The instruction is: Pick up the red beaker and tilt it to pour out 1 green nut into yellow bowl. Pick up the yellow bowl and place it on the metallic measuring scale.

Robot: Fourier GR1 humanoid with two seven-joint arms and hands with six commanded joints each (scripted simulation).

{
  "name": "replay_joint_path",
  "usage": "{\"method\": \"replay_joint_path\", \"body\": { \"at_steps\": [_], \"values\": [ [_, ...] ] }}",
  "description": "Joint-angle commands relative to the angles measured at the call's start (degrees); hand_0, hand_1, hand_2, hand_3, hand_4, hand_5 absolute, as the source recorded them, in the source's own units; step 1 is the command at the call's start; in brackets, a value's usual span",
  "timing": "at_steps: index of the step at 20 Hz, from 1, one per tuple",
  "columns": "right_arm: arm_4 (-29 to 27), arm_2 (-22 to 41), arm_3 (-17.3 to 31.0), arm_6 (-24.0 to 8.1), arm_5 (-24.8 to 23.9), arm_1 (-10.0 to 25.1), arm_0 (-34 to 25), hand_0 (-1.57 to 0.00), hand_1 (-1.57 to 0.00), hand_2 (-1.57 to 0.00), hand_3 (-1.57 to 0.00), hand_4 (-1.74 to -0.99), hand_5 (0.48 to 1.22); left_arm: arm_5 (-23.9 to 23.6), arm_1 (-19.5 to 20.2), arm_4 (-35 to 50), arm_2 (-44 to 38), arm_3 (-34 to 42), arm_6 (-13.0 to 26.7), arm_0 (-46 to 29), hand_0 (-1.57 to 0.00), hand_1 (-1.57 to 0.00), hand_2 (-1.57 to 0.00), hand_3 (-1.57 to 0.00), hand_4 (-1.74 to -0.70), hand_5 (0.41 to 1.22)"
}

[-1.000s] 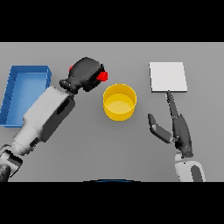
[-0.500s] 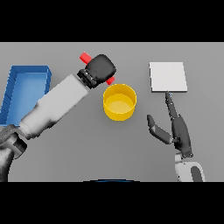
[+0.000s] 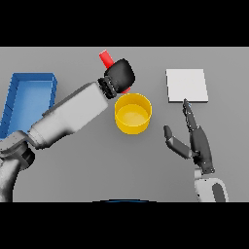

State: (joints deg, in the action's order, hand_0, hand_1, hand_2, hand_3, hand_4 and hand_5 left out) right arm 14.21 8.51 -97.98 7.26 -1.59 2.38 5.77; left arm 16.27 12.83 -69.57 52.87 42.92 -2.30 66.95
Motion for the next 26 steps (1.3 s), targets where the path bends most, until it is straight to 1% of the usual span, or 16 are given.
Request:
{"method": "replay_joint_path", "body": {
  "at_steps": [1, 2, 4, 5, 7, 9, 11, 14, 16, 17, 19, 22, 23, 24, 25, 26],
  "values": [
    [0.73, 0.45, 0.10, 1.48, -0.38, -0.22, 0.92, 0.00, 0.00, 0.00, 0.00, -1.058, 0.700, -0.30, -0.03, -0.84, 0.65, 0.13, 0.58, -0.13, -1.57, -1.57, -1.57, -1.57, -1.74, 1.221],
    [0.84, 0.38, 0.15, 1.56, -0.61, -0.29, 1.39, 0.00, 0.00, 0.00, 0.00, -1.053, 0.697, -0.98, -0.38, -2.21, 1.92, -0.13, 1.14, -0.43, -1.57, -1.57, -1.57, -1.57, -1.74, 1.221],
    [1.80, 0.45, 0.43, 1.40, -1.61, -0.60, 1.63, 0.00, 0.00, 0.00, 0.00, -1.065, 0.684, -2.13, -1.37, -4.10, 3.86, -1.11, 0.26, 0.09, -1.57, -1.57, -1.57, -1.57, -1.74, 1.221],
    [2.25, -0.04, 0.88, 0.73, -2.07, -0.11, 0.93, 0.00, 0.00, 0.00, 0.00, -1.076, 0.678, -1.17, -1.47, -5.06, 4.83, -1.02, -0.02, 0.75, -1.57, -1.57, -1.57, -1.57, -1.74, 1.221],
    [2.98, 0.45, 1.76, 0.68, -2.69, -0.91, -0.30, 0.00, 0.00, 0.00, 0.00, -1.082, 0.677, 0.45, -1.77, -6.82, 6.69, -1.09, -1.08, 2.39, -1.57, -1.57, -1.57, -1.57, -1.73, 1.221],
    [2.69, 0.60, 0.91, 2.88, -2.27, -0.54, 1.21, 0.00, 0.00, 0.00, 0.00, -1.073, 0.675, 0.14, -2.41, -8.91, 8.85, -2.37, -2.28, 3.63, -1.57, -1.57, -1.57, -1.57, -1.73, 1.221],
    [2.96, 0.53, 0.81, 1.88, -2.66, -0.71, 0.70, 0.00, 0.00, 0.00, 0.00, -1.061, 0.671, 1.67, -3.73, -10.87, 11.13, -3.89, -4.07, 5.93, -1.57, -1.57, -1.57, -1.57, -1.73, 1.221],
    [3.04, 0.55, 1.30, 1.57, -2.50, -0.61, -0.18, 0.00, 0.00, 0.00, 0.00, -1.047, 0.681, 2.74, -5.18, -12.50, 12.73, -5.20, -4.12, 6.92, -1.57, -1.57, -1.57, -1.57, -1.73, 1.221],
    [3.35, 0.49, 1.43, 2.28, -2.78, -0.43, 0.33, 0.00, 0.00, 0.00, 0.00, -1.035, 0.685, 3.57, -4.58, -12.69, 12.67, -5.02, -5.65, 8.70, -1.57, -1.57, -1.57, -1.57, -1.73, 1.221],
    [3.86, 0.79, 1.89, 2.07, -2.91, -0.60, 0.09, 0.00, 0.00, 0.00, 0.00, -1.027, 0.686, 1.38, -3.92, -12.48, 12.08, -5.21, -6.69, 9.60, -1.57, -1.57, -1.57, -1.57, -1.73, 1.221],
    [3.39, 0.87, 0.93, 2.73, -2.74, -0.76, 0.52, 0.00, 0.00, 0.00, 0.00, -1.035, 0.685, -0.38, -3.87, -11.17, 9.15, -8.38, -6.86, 12.67, -1.57, -1.57, -1.57, -1.57, -1.73, 1.221],
    [4.30, 0.54, 0.82, 1.93, -3.29, 0.04, 0.31, 0.00, 0.00, 0.00, 0.00, -1.023, 0.682, -0.47, -1.61, -9.04, 5.00, -10.66, -7.87, 16.77, -1.57, -1.57, -1.57, -1.57, -1.73, 1.221],
    [4.76, 1.13, 0.86, 1.77, -3.32, -0.38, 0.50, 0.00, 0.00, 0.00, 0.00, -1.024, 0.681, -0.07, -0.64, -7.56, 2.43, -11.74, -7.33, 18.47, -1.57, -1.57, -1.57, -1.26, -1.73, 1.221],
    [4.22, 0.84, 0.47, 1.74, -2.95, -0.06, 0.70, 0.00, 0.00, 0.00, 0.00, -1.028, 0.680, -0.15, -0.07, -6.78, 1.01, -12.56, -6.97, 19.35, -1.57, -1.57, -1.57, -1.02, -1.73, 1.221],
    [4.56, 1.05, 0.56, 1.05, -3.11, -0.27, 0.22, 0.00, 0.00, 0.00, 0.00, -1.018, 0.680, -1.67, 0.93, -4.87, -1.59, -13.70, -7.72, 20.05, -1.57, -1.57, -1.57, -1.13, -1.73, 1.221],
    [3.49, 0.70, 0.49, 0.78, -2.79, -0.51, 0.27, 0.00, 0.00, 0.00, 0.00, -1.009, 0.676, -1.62, 1.96, -3.16, -4.00, -15.33, -8.10, 20.96, -1.57, -1.57, -1.57, -1.22, -1.73, 1.221]
  ]
}}
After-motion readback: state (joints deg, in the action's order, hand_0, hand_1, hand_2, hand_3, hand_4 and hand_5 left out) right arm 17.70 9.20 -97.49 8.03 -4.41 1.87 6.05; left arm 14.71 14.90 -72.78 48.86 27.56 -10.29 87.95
